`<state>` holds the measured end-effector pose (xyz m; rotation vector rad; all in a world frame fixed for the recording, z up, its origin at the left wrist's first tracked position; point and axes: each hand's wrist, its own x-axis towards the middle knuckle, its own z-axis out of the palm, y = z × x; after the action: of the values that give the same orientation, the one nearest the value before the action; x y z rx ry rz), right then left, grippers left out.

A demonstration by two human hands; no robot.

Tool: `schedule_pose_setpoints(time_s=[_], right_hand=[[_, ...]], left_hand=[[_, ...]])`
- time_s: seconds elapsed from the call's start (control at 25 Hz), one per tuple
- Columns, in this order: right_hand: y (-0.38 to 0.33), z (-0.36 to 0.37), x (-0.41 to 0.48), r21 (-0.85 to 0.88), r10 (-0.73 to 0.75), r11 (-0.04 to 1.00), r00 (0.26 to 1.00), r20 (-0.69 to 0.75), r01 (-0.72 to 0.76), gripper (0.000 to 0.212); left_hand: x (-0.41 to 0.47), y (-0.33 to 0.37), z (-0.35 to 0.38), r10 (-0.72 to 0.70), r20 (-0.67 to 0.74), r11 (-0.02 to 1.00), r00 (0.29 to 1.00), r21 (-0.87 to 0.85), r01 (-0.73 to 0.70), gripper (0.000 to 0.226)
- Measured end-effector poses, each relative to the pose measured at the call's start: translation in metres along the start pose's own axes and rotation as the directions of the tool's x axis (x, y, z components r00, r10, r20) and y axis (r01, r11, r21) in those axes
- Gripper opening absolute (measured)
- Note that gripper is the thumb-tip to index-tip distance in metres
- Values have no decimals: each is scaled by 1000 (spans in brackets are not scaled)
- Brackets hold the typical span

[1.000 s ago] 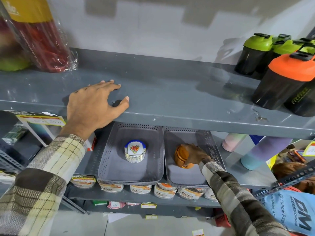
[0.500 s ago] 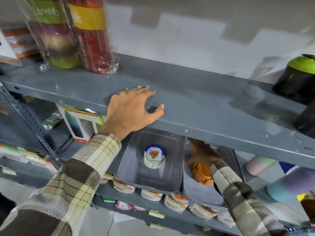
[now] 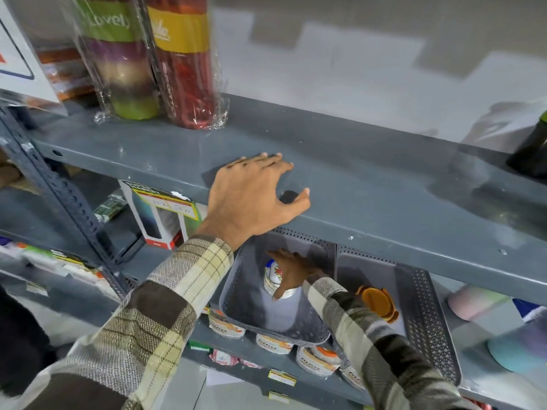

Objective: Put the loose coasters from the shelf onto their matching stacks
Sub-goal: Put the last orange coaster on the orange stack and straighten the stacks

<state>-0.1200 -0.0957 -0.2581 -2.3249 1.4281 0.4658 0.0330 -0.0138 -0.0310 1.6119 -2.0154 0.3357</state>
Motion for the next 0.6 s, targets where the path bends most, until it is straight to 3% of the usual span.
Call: schedule_pose_setpoints(time_s=[0.36, 0.6], right_hand=[[-1, 14, -1, -1, 10, 1000, 997, -75, -10, 106], [1, 15, 3, 9, 1, 1000, 995, -101, 0, 105]], left_hand=[[0, 0, 2, -13, 1, 1000, 1000, -4, 13, 72], [0, 0, 2, -23, -4, 1000, 1000, 3, 23, 70]])
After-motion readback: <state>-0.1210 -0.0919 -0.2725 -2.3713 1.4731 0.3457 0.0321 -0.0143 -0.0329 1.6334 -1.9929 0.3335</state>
